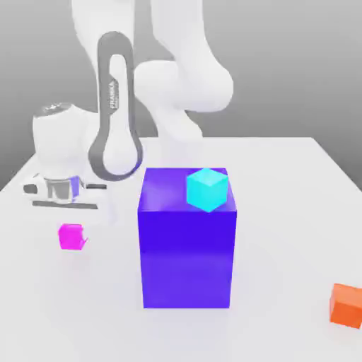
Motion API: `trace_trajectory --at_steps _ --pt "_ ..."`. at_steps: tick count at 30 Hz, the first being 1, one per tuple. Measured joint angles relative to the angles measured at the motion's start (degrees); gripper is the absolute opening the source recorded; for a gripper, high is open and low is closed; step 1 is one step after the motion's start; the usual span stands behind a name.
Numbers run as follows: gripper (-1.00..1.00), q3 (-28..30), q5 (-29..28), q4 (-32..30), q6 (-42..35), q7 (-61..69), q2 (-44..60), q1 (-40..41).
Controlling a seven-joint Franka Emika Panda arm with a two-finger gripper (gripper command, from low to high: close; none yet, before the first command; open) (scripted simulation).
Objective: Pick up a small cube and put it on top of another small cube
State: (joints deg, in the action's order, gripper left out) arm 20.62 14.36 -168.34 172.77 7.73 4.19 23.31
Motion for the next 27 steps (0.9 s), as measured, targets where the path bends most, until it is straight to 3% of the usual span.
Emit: trace_trajectory --at_steps 5,10,20,27 --pt "-1.00 2.20 -13.68 -1.47 -2.99 -10.00 -4.63 1.90" --pt "-1.00 0.87 -21.46 -2.31 -6.16 -15.97 -8.25 4.59" --pt "-1.00 -6.02 -23.40 17.03 -18.05 -12.65 0.61 -7.72" --pt "-1.00 -13.90 -23.27 31.61 -26.34 -8.73 7.44 -14.82"
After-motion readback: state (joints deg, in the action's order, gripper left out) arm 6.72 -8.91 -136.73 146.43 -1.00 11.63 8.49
